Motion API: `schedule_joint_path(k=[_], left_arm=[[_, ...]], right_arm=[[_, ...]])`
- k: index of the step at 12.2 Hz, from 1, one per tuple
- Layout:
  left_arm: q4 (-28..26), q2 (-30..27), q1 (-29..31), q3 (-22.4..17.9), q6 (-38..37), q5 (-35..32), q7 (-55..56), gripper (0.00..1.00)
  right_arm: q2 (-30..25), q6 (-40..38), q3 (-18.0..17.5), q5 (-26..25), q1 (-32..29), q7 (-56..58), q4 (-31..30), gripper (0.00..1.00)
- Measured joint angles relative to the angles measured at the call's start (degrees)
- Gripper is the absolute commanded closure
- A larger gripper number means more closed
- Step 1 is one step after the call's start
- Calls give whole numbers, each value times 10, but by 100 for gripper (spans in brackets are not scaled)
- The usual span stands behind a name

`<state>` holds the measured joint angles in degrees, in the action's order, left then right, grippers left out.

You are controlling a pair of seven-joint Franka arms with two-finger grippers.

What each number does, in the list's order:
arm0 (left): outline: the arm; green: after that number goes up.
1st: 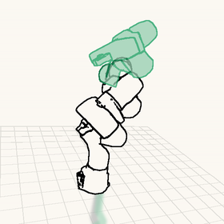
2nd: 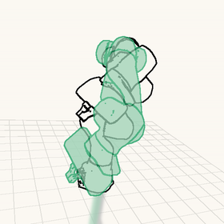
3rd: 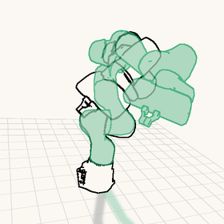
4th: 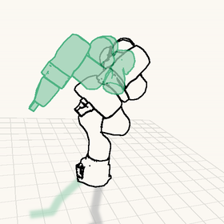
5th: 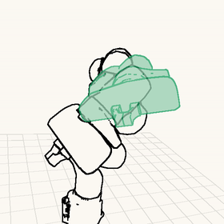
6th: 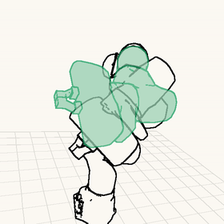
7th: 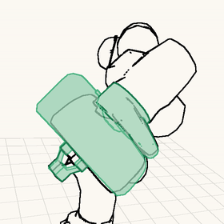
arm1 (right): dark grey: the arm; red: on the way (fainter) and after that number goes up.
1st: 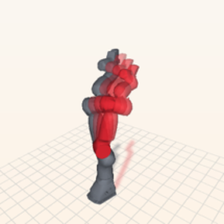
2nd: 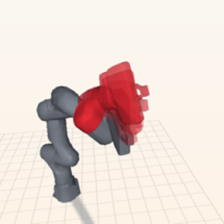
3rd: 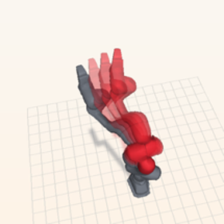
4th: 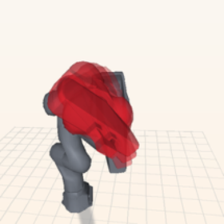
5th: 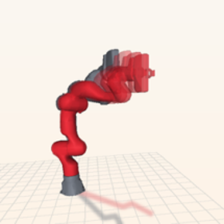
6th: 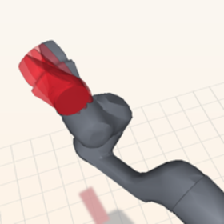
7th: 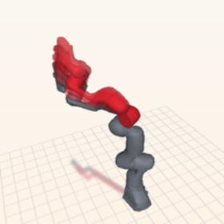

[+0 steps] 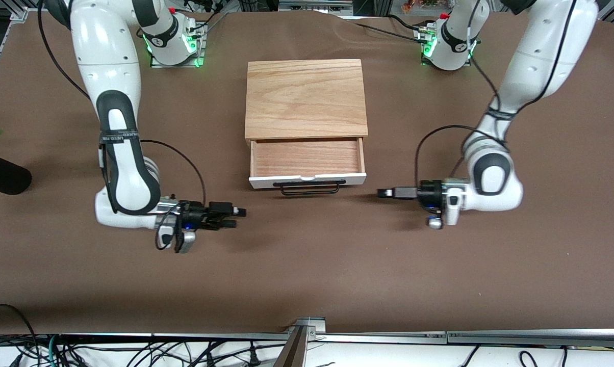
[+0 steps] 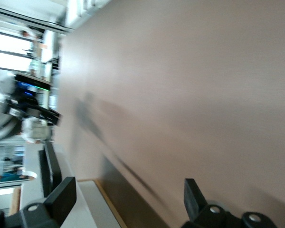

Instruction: Pull top drawer with both arms simultaneously

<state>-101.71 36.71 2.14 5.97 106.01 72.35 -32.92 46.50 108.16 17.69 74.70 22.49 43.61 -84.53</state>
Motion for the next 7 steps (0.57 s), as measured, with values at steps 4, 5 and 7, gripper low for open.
schedule_joint_path(k=[4,5,7], left_arm=[[-2,-100,6,-53,-11,-197,59,0],[-3,-133,5,-53,-14,-257,91,0],[-6,-211,2,-53,-40,-385,157,0]], right_arm=[[-69,-1,42,-274,0,-106,2,0],[-88,-5,48,-334,0,-130,2,0],[-121,-36,69,-428,1,-180,2,0]])
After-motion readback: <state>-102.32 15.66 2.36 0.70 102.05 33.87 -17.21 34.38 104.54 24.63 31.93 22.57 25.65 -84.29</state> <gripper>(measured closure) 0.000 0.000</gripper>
